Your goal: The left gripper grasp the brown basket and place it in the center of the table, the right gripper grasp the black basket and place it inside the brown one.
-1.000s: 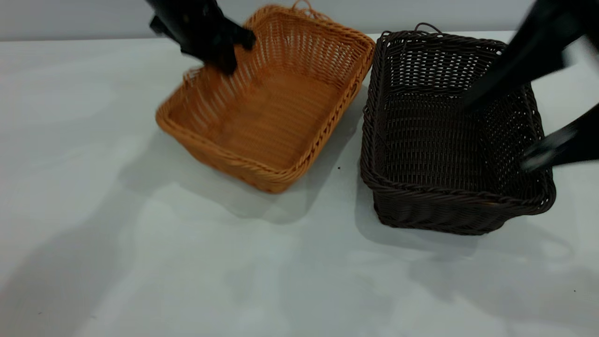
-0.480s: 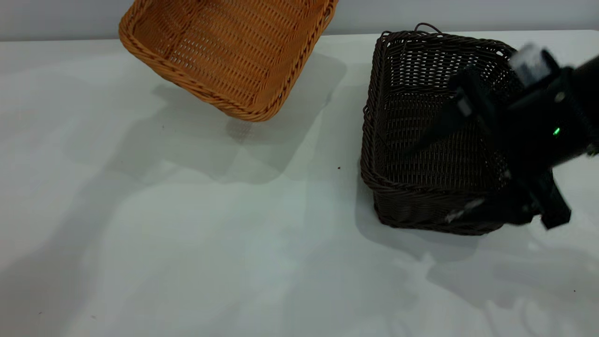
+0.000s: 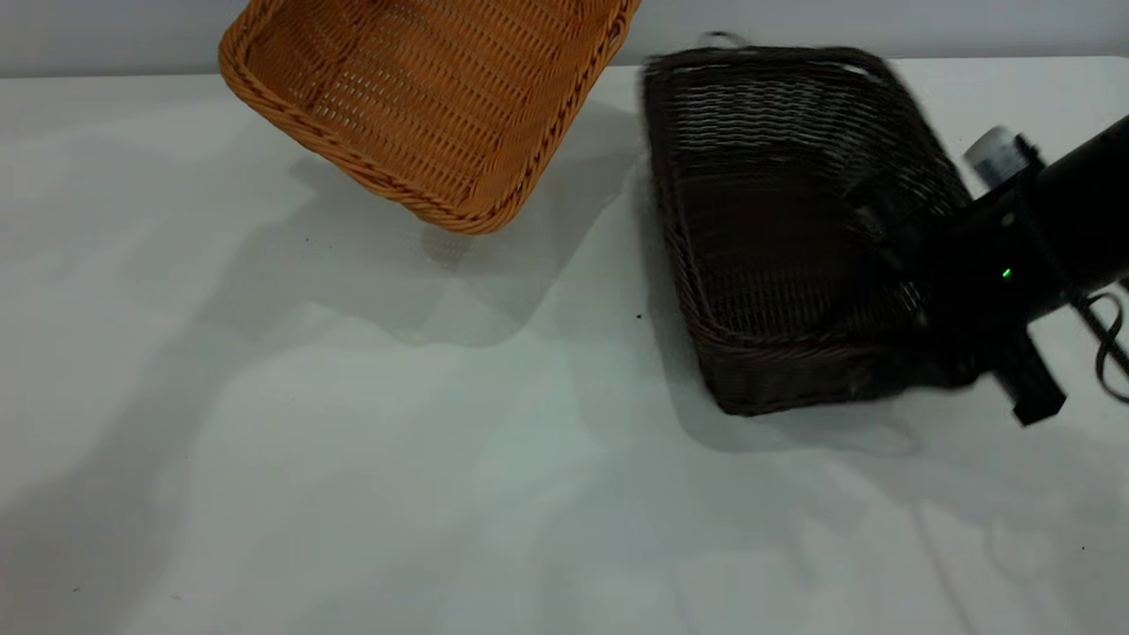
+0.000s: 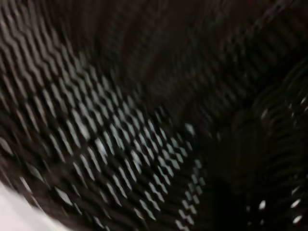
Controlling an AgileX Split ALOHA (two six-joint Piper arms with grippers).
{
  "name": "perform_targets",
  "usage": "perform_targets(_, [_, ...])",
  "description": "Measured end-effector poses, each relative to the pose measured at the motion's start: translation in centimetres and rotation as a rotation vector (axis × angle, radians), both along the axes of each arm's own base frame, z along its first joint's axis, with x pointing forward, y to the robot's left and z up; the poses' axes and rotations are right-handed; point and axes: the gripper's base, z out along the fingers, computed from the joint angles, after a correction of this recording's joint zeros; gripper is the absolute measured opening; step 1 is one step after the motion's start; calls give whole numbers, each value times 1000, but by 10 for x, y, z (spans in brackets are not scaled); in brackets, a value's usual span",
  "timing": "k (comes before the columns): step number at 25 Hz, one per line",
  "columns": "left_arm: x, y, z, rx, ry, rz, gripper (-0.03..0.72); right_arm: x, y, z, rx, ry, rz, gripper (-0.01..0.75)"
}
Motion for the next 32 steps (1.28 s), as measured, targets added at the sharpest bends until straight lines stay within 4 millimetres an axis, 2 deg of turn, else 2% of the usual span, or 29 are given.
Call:
perform_targets(2, [-1, 0, 0, 14, 3, -15, 84, 6, -14, 1, 1, -21, -28, 108])
perform_targets(5, [-2, 2, -2, 50, 23, -52, 84, 11, -48, 4, -8, -84, -12, 83])
perform_targets(7, [-7, 0, -4, 77, 60, -96, 84, 14, -76, 14, -38, -165, 26, 83])
perform_targets(9, [-12, -4, -7, 121, 90, -168, 84, 20, -107, 32, -60, -260, 11, 83])
perform_targets(12, [-23, -19, -10, 196, 129, -321, 84, 27, -152, 69, -93, -412, -43, 82])
perform_targets(15, [-38, -42, -13, 288, 152, -533, 84, 27, -176, 99, -100, -513, -10, 82])
perform_targets(17, [-50, -61, -14, 343, 145, -686, 84, 24, -181, 109, -90, -542, 25, 82])
perform_targets(20, [-64, -87, -21, 392, 124, -855, 84, 21, -181, 113, -70, -553, 64, 82])
perform_targets(25, [-83, -124, -47, 404, 121, -1044, 84, 21, -180, 116, -52, -565, 75, 82])
perform_targets(28, [-88, -131, -54, 415, 123, -1093, 84, 21, -181, 118, -55, -571, 76, 82])
perform_targets(32, [-89, -131, -54, 417, 127, -1099, 92, 21, -181, 119, -45, -576, 79, 82])
